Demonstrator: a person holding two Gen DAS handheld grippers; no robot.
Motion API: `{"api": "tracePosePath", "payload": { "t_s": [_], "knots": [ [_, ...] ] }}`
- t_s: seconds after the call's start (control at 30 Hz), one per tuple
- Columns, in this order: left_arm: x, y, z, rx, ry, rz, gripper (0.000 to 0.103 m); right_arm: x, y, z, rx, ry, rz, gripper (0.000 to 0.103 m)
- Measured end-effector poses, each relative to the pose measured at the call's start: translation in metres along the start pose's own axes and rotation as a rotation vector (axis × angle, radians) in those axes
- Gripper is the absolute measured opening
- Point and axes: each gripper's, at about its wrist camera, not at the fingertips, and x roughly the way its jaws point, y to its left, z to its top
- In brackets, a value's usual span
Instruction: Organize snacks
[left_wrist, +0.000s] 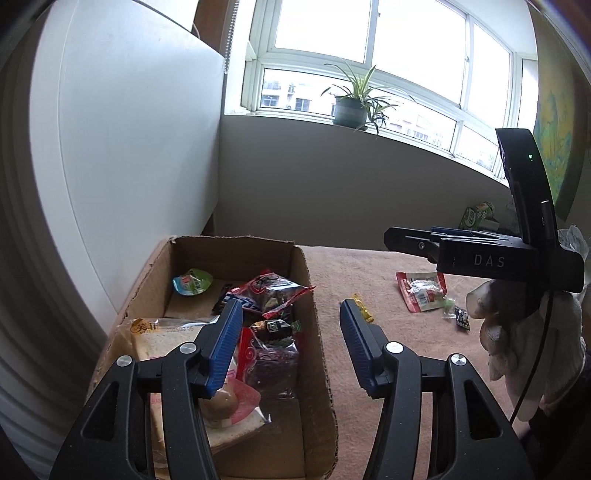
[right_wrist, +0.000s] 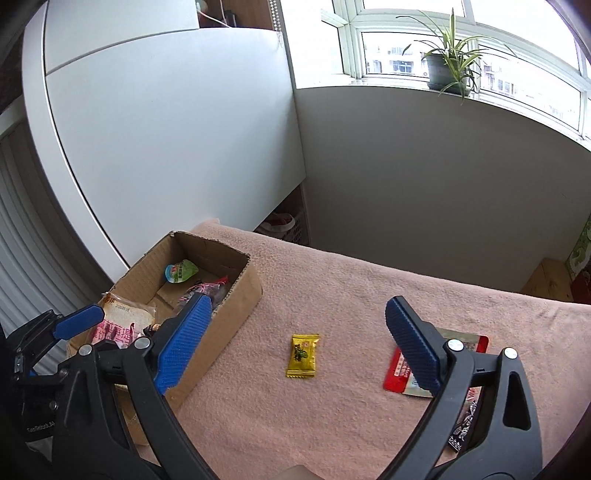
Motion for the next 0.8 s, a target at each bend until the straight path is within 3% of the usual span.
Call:
{"api": "tracePosePath", "payload": {
  "t_s": [0.43,0.8],
  "knots": [
    [0.022,-0.059,0.003,0.061,0.043,-0.084,0.054,-0.036,-0.091,-0.034,0.112,0.02,-0.082,0.097],
    [0.07,-0.094,-0.014,0.091,0.177,-0.12,0.054,-0.043,-0.148,-0.086,0.24,0.124,-0.09,0.096]
  ]
}}
